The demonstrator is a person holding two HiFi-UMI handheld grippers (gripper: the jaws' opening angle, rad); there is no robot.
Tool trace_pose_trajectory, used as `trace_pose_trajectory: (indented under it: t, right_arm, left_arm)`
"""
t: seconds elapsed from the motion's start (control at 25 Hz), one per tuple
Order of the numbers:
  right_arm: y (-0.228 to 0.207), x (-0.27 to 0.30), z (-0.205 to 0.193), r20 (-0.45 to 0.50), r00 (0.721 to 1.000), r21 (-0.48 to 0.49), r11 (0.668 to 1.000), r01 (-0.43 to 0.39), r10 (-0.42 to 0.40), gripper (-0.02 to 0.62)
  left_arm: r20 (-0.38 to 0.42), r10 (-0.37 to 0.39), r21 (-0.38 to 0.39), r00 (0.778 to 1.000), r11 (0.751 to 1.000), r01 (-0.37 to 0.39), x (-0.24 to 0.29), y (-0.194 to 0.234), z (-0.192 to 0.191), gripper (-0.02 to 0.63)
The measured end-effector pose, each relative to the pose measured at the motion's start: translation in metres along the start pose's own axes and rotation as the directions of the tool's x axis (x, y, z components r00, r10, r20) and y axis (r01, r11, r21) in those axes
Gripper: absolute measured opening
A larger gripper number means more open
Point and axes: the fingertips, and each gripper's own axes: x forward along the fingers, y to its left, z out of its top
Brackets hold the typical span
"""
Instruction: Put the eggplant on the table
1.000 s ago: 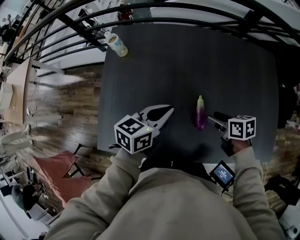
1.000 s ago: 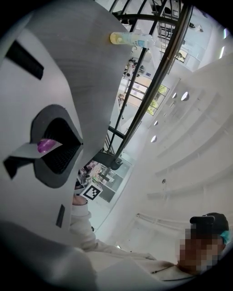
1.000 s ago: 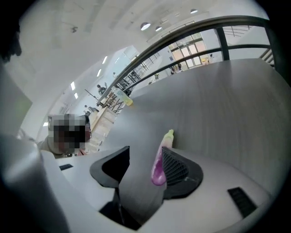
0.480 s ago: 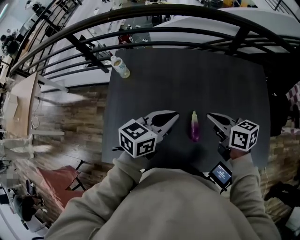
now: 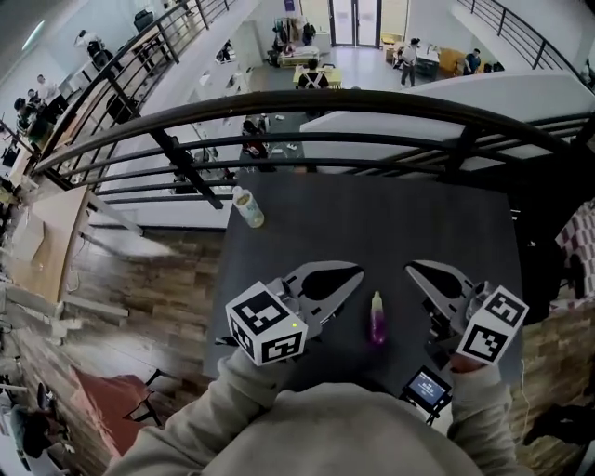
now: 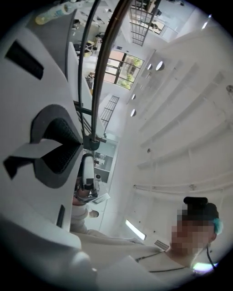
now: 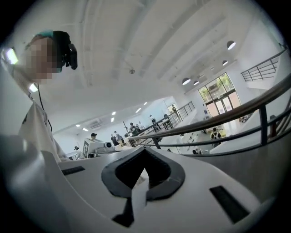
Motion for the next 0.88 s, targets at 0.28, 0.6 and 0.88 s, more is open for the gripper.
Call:
trace_pose_trajectory:
  t: [0.28,0.6,0.88]
  right_arm:
    - [0.014,-0.004,0.003,0.039,0.997,-0.056,0.996,-0.063,0.066,0.012]
    - [0.043,-0.022,-0.006,0.050,0.995,-0.087,0.993,-0.082,0.087,0.012]
    - [0.060,-0.019,-0.013,0.057,0.995,-0.102,0.992,-0.076,0.082,0.012]
  left_arm:
    - [0.043,-0.021,0.092,0.999,0.996,0.017,0.006,-0.018,0.012,0.000]
    - [0.036,-0.029,0.158,0.999,0.987,0.023,-0.013,-0.048,0.007,0.000]
    - [0.040,-0.036,0.153,0.999,0.988,0.030,-0.036,-0.047,0.003,0.000]
